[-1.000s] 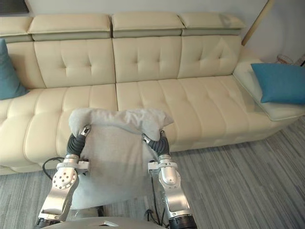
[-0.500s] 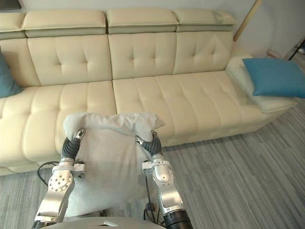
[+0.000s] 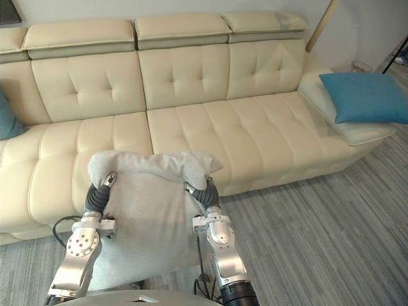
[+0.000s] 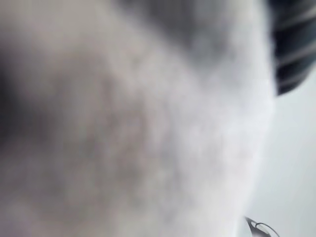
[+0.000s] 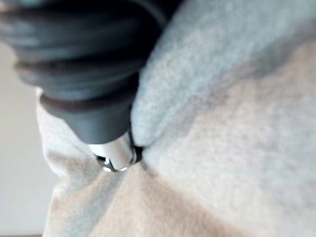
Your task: Pick up cushions and gather them together orderly.
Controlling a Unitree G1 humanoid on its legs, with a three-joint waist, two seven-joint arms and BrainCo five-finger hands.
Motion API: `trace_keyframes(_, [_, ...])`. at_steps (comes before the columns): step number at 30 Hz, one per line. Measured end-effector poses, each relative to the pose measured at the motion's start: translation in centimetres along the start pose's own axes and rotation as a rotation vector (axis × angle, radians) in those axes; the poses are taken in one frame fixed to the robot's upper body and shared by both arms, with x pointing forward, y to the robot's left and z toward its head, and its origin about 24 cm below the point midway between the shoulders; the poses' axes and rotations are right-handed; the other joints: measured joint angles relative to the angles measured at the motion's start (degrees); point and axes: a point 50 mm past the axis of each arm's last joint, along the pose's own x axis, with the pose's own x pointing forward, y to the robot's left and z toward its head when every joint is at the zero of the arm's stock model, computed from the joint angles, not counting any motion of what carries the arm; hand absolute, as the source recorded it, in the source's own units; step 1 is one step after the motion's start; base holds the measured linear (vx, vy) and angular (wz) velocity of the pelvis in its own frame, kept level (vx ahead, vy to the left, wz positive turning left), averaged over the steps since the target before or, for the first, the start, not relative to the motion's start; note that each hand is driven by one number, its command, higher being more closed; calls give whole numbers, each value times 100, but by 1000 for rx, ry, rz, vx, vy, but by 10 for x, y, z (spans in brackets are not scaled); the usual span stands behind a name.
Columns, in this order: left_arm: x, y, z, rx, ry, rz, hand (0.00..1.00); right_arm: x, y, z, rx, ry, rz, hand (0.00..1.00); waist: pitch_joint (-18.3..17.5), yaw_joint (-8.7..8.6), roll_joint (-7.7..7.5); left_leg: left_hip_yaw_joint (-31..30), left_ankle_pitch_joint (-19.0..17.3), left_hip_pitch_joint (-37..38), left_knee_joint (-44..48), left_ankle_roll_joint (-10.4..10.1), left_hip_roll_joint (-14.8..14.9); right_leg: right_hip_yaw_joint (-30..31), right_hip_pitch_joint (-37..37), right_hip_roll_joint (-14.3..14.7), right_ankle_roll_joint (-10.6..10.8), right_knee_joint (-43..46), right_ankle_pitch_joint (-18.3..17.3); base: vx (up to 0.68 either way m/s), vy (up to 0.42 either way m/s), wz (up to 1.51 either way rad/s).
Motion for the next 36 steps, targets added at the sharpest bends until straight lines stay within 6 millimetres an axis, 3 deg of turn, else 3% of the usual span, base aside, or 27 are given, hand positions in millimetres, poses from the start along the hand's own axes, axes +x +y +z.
trace_keyframes(1, [0, 0, 0, 2, 0, 0, 100, 0, 0, 0, 0, 0, 1, 100, 4, -22, -3, -35, -54, -19, 50, 15, 3, -36, -23, -7, -10, 174, 46, 52, 64, 10])
trace_keyframes(3, [2, 2, 1, 11, -8, 1, 100, 1, 1, 1, 3, -4, 2, 100, 68, -19, 31, -76, -145, 5, 121, 125, 163, -31, -643, 53, -384, 1375, 496, 35, 83, 1])
trace_keyframes(4, [2, 2, 2, 13, -12, 1, 100, 2, 1, 2, 3, -8, 3, 100, 120, -22, 46, -93, -149, 38, 105, 135, 188, -30, -721, 70, -476, 1523, 576, 8, 71, 7])
trace_keyframes(5, [4, 4, 3, 19, -17, 7, 100, 5, 2, 4, -1, -15, 8, 100, 248, -59, 124, -200, -184, 51, 100, 221, 258, -25, -802, 234, -189, 1400, 187, 2, 29, 7])
trace_keyframes(6, [5, 4, 4, 22, -21, 11, 100, 9, 3, 4, -1, -15, 12, 100, 266, -51, 116, -213, -190, 51, 69, 235, 302, -24, -817, 385, -91, 1113, 75, 13, 16, 6])
trace_keyframes(9, [16, 3, 11, 38, -56, 8, 100, 19, 2, 15, -8, -55, 7, 100, 448, -65, 84, -336, -181, 100, -198, 244, 282, 161, -800, 838, 128, -256, 319, 61, -34, 20])
trace_keyframes(10, [22, 3, 15, 48, -71, 1, 100, 21, 0, 17, -3, -64, 4, 100, 508, -106, 15, -393, -182, 182, -410, 239, 227, 305, -804, 892, 266, -546, 497, 121, -91, 65])
trace_keyframes(11, [25, 1, 18, 66, -87, -17, 100, 21, 0, 18, -1, -68, 0, 100, 516, -219, -72, -590, -130, 305, -790, 151, -6, 499, -844, 771, 345, -692, 541, 172, -168, 108])
trace_keyframes(12, [27, -4, 21, 70, -102, -43, 100, 21, -4, 20, -8, -79, -6, 100, 560, -323, -132, -828, 82, 250, -686, -32, -168, 502, -808, 611, 280, -610, 722, 158, -154, 98])
trace_keyframes(13, [27, -5, 20, 65, -96, -46, 100, 21, -6, 20, -18, -79, -5, 100, 596, -326, -83, -862, 78, 248, -585, -40, -157, 481, -826, 607, 252, -464, 758, 123, -167, 72])
trace_keyframes(14, [23, -10, 16, 53, -81, -55, 100, 18, -10, 19, -36, -77, -6, 100, 618, -327, 52, -969, -7, 204, -415, -153, -80, 383, -864, 628, 210, -204, 730, 183, -171, 53])
trace_keyframes(15, [21, -18, 16, 32, -75, -75, 100, 11, -18, 19, -54, -79, -22, 100, 524, -297, 277, -1164, -101, 13, -271, -268, 78, 121, -925, 704, 119, -78, 479, 285, -246, 78])
trace_keyframes(16, [20, -24, 17, 12, -80, -86, 100, 6, -24, 22, -61, -94, -37, 100, 475, -288, 365, -1135, -259, -213, 216, -354, 334, -187, -872, 801, 23, -156, 366, 291, -223, 74])
trace_keyframes(17, [19, -25, 18, 3, -82, -87, 100, 4, -25, 23, -60, -99, -43, 100, 468, -283, 380, -1116, -376, -326, 599, -376, 430, -269, -833, 854, -17, -170, 350, 263, -197, 62])
trace_keyframes(18, [18, -30, 19, -19, -81, -92, 100, -3, -29, 28, -55, -121, -64, 100, 472, -291, 397, -958, -687, -471, 1400, -451, 707, -508, -632, 1002, -155, -142, 335, 288, -200, 38])
trace_keyframes(20, [17, -36, 20, -52, -81, -106, 100, -10, -35, 39, -67, -169, -94, 100, 467, -234, 397, -402, -737, -567, 2167, -390, 1129, -602, -301, 1204, -264, -188, 225, 357, -203, 11])
trace_keyframes(21, [17, -36, 21, -59, -82, -105, 100, -10, -36, 42, -72, -183, -94, 100, 466, -224, 399, -274, -722, -569, 2308, -358, 1196, -592, -239, 1217, -274, -199, 202, 324, -104, -12])
trace_keyframes(22, [17, -39, 24, -78, -92, -107, 100, -12, -39, 49, -84, -212, -103, 100, 464, -205, 401, 1, -630, -675, 2758, -190, 1323, -557, -47, 1184, -326, -267, 152, 243, -14, -12])
trace_keyframes(23, [16, -42, 28, -95, -105, -118, 100, -14, -42, 53, -86, -229, -116, 100, 427, -167, 434, 156, -783, -730, 2936, -108, 1385, -522, 92, 1145, -364, -352, 128, 264, 24, -10])
trace_keyframes(25, [16, -45, 31, -112, -119, -125, 100, -17, -45, 55, -86, -240, -132, 100, 402, -128, 474, 300, -964, -728, 2694, -86, 1373, -508, 220, 1039, -369, -416, 124, 136, 65, -2])
trace_keyframes(27, [15, -47, 31, -117, -118, -132, 100, -19, -47, 52, -86, -225, -138, 100, 375, -52, 516, 370, -917, -690, 1749, -156, 1295, -483, 438, 844, -317, -487, 93, 150, 205, 5])
trace_keyframes(28, [14, -46, 30, -117, -113, -133, 100, -20, -47, 51, -87, -220, -136, 100, 340, -8, 552, 361, -736, -609, 1395, -178, 1269, -464, 466, 820, -242, -475, 54, 145, 280, -11])
trace_keyframes(29, [10, -46, 28, -121, -104, -133, 100, -21, -47, 50, -89, -215, -133, 100, 258, 42, 683, 293, -147, -508, 886, -154, 1281, -413, 503, 849, -60, -453, -49, 137, 292, -21])
trace_keyframes(30, [6, -42, 20, -109, -73, -127, 100, -22, -43, 41, -71, -176, -128, 100, 140, 45, 697, 234, 127, -372, 734, -474, 1199, -302, 549, 808, 138, -397, -140, 159, 329, -21])
trace_keyframes(31, [1, -38, 15, -99, -56, -118, 100, -25, -39, 32, -41, -138, -128, 100, 46, 76, 545, 288, 117, -200, 501, -444, 968, -188, 554, 622, 149, -440, -143, 112, 246, -12])
trace_keyframes(36, [-8, -27, 3, -52, -7, -113, 100, -25, -26, 10, -6, -43, -86, 100, -147, 56, 261, 563, 201, 152, 10, -306, 503, 93, 643, 281, 322, -704, -36, 36, 158, -15])
